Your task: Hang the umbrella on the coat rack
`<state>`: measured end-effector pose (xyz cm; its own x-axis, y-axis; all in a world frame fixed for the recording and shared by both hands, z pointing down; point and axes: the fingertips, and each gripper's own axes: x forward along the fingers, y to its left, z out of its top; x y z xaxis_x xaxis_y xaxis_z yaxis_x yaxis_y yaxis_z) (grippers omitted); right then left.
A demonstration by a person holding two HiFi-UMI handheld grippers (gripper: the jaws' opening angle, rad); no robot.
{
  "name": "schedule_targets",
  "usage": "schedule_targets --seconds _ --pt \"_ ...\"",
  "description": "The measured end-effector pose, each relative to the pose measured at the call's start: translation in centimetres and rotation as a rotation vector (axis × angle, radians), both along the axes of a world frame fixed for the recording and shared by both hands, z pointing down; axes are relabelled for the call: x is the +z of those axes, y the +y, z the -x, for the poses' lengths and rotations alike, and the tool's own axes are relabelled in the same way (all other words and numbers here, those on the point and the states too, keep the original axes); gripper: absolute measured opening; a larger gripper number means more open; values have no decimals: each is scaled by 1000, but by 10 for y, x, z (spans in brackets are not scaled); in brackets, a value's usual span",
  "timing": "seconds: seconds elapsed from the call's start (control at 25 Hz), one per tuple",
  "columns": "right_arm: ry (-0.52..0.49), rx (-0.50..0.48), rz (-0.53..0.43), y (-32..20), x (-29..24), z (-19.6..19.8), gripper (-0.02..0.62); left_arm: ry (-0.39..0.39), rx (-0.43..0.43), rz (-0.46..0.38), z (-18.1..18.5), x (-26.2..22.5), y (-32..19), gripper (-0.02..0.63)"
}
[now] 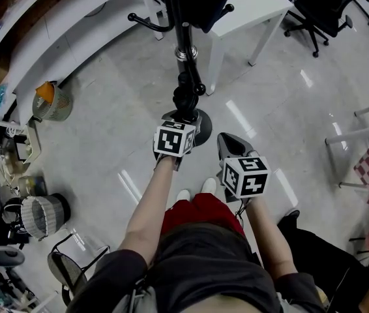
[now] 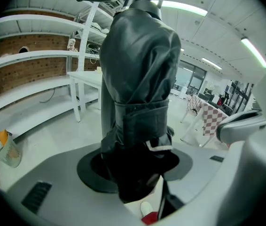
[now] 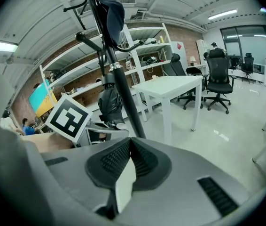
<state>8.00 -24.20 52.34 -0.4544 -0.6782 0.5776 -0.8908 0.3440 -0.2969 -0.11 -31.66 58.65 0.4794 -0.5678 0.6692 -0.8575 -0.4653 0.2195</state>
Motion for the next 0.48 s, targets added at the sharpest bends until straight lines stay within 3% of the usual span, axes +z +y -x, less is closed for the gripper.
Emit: schedule_targets --seconds 0.48 --pt "7 -22 23 -15 21 22 18 36 -28 14 -1 6 -6 241"
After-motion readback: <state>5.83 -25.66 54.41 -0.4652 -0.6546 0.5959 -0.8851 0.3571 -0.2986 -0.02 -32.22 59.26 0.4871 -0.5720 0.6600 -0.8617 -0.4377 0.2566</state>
